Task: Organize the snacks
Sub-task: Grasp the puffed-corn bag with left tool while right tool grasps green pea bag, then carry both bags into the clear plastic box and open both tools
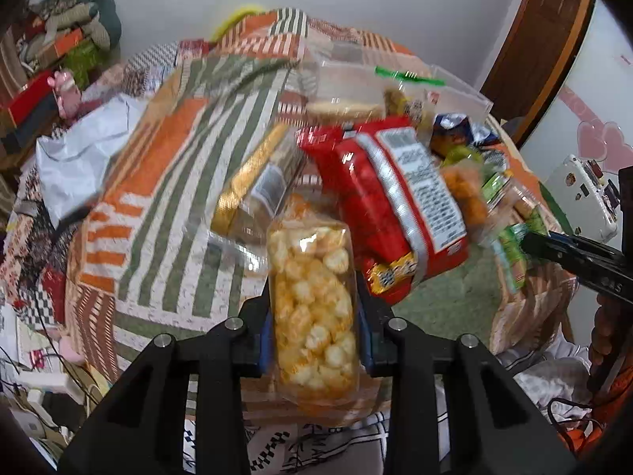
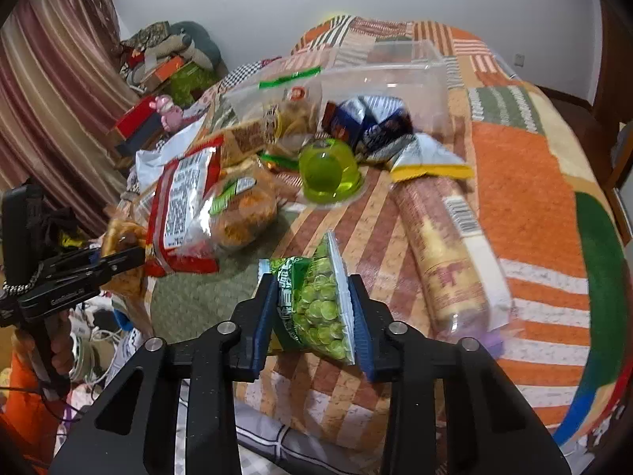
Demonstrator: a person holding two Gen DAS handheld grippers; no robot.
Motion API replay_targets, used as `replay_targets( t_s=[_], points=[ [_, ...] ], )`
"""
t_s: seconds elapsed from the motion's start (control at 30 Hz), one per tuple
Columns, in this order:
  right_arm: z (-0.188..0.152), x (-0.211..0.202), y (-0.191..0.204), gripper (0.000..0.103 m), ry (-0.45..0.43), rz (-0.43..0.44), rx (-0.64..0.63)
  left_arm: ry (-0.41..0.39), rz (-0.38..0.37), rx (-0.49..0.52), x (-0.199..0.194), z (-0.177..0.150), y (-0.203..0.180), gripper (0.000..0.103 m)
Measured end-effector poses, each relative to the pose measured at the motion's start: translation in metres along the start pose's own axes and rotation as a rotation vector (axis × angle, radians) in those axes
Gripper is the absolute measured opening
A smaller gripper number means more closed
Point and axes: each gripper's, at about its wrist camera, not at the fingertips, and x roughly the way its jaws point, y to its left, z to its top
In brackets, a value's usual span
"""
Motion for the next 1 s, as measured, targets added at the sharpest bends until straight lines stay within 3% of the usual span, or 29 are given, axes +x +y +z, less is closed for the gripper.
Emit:
replay_targets(
  t_s=[0.5,1.0],
  points=[
    [0.034,-0.034,0.003,0.022,-0.172,-0.016,-0.012,-0.209,-0.006,0.011,-0.045,0.052,-0.010,0.033],
    [0.081,-0.055,-0.011,0.022,-0.331,-0.052,-0.023,-0.330,-0.011,0.007,-0.053,0.118,-0.018,0.033]
  ],
)
